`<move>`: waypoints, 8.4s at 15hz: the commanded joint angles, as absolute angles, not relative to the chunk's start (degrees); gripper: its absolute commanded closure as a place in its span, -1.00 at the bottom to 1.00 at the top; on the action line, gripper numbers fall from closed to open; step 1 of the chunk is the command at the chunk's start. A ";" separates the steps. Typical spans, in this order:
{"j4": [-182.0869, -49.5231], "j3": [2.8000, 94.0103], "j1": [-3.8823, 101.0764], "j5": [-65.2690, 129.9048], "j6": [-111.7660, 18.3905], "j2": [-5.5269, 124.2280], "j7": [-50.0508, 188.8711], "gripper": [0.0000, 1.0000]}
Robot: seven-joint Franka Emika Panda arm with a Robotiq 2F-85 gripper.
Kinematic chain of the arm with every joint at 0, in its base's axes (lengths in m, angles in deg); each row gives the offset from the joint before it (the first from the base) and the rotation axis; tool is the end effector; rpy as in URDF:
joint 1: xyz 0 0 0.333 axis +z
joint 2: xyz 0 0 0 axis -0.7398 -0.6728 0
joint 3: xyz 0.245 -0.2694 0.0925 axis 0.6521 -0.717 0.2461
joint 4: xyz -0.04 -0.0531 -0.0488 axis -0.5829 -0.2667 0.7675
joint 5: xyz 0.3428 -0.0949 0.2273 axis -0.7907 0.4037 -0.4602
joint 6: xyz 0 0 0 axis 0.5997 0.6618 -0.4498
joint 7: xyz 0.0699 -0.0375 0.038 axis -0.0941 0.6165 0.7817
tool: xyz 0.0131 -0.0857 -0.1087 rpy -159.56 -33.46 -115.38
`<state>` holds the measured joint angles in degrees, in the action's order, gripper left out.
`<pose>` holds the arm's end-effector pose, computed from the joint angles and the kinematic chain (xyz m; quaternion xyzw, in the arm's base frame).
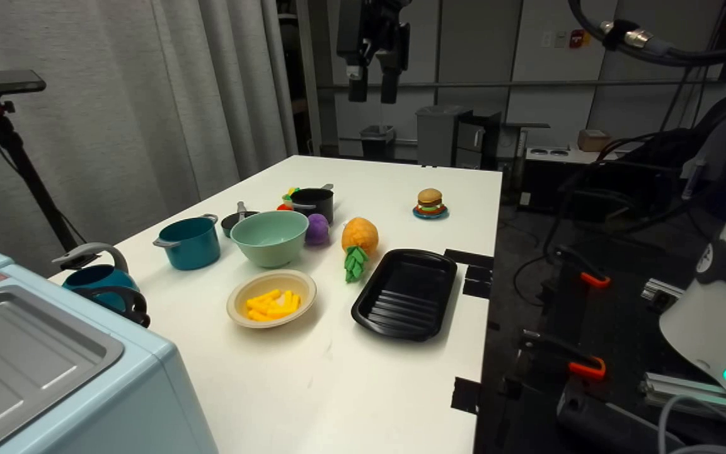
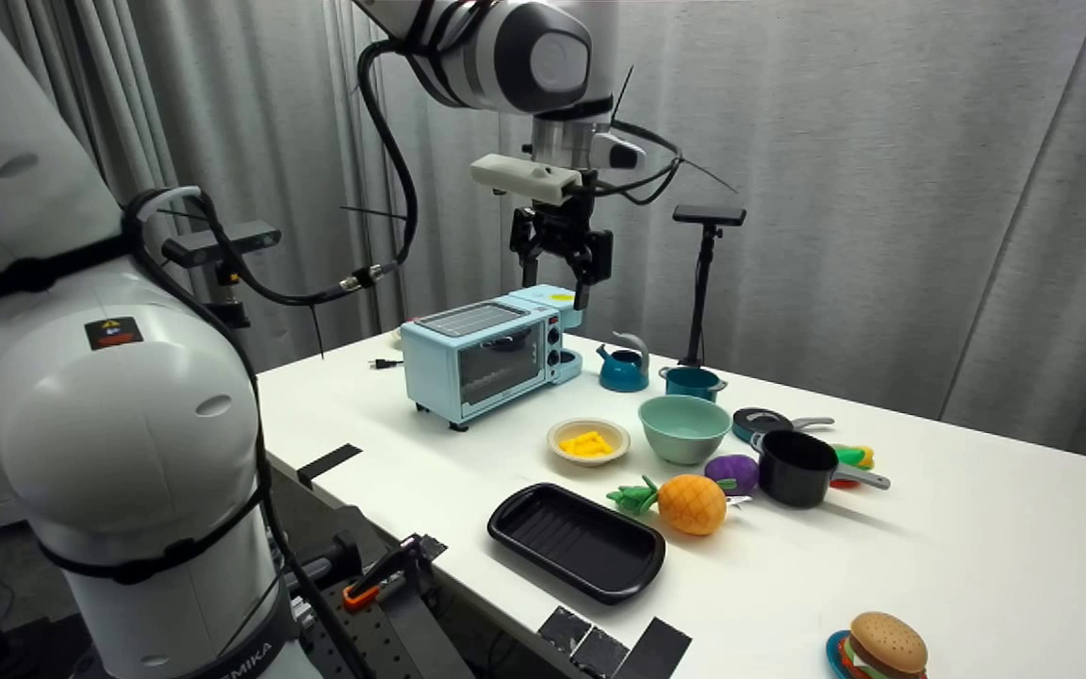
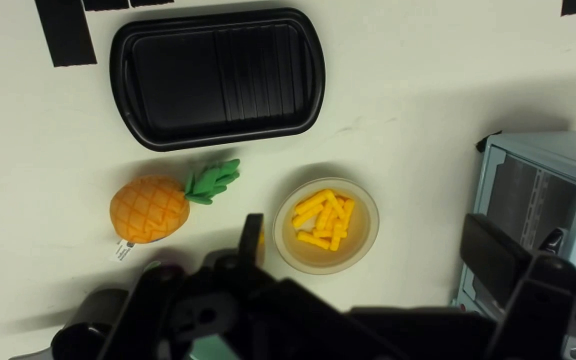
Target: Pick the plate then pour the potatoes fries into the bowl
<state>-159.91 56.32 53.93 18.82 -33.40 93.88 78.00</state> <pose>0.4503 0.0956 0.4568 -0.9944 -0.0758 -0.0211 0.0703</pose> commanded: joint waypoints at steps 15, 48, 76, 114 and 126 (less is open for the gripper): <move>-161.09 63.26 59.86 22.69 -48.42 77.44 83.24 -1.00; -148.28 55.32 69.90 52.93 -79.51 45.79 75.36 -1.00; -136.94 42.29 84.18 50.04 -88.87 30.44 73.33 0.17; -129.23 26.15 94.19 28.34 -98.40 30.49 69.21 0.97; -126.38 27.70 90.17 25.54 -95.88 30.55 68.98 0.97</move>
